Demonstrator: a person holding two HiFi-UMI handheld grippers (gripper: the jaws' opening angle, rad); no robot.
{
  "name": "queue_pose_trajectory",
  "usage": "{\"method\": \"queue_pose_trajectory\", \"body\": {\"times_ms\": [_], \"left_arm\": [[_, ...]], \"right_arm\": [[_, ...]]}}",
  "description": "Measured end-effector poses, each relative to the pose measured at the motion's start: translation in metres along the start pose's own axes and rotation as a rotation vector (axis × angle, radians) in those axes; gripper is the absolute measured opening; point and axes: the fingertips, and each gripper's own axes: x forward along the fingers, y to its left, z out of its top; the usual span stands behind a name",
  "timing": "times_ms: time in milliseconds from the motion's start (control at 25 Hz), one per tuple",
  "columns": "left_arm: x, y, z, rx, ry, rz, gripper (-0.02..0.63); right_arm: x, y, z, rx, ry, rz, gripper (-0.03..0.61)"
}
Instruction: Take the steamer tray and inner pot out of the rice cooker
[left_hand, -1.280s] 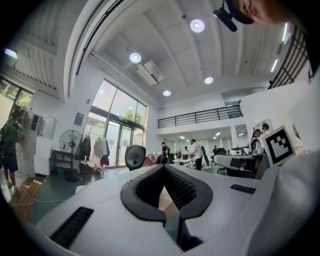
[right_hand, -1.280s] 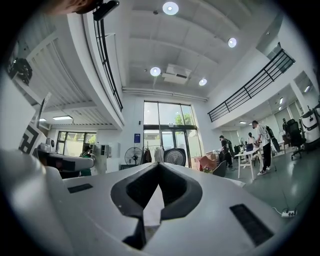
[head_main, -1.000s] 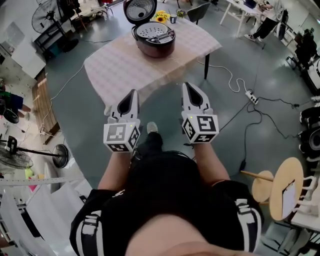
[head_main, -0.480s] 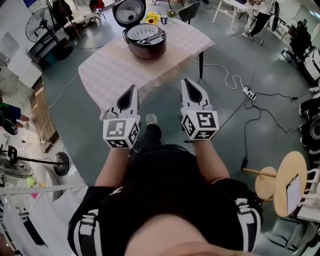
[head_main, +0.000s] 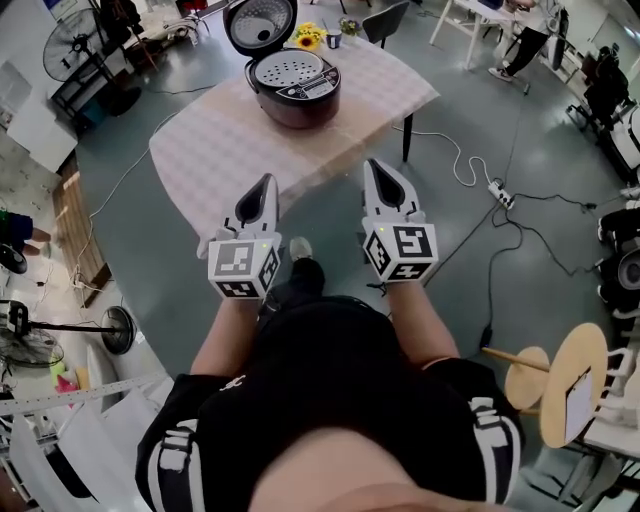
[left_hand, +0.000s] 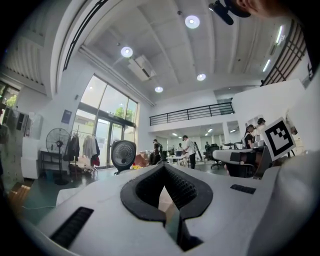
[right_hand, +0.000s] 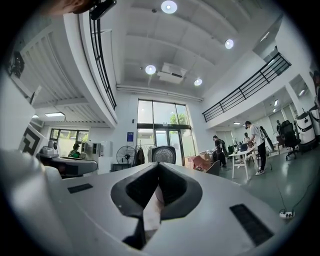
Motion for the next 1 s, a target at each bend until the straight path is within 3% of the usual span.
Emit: {"method": "queue_pose_trajectory", "body": {"times_ms": [520, 1000], "left_arm": [[0.156, 0.119, -0.018, -0.063, 0.051, -0.003, 0.003], [0.310, 0.246, -0.036, -0.153, 0.091, -0.006, 0.003]], "right_arm": [[0.191, -0.032, -0.028, 0.003, 0.085, 0.004, 0.000], [0.388, -0.059, -0.037, -0.069, 0.169, 0.022, 0.000]]}}
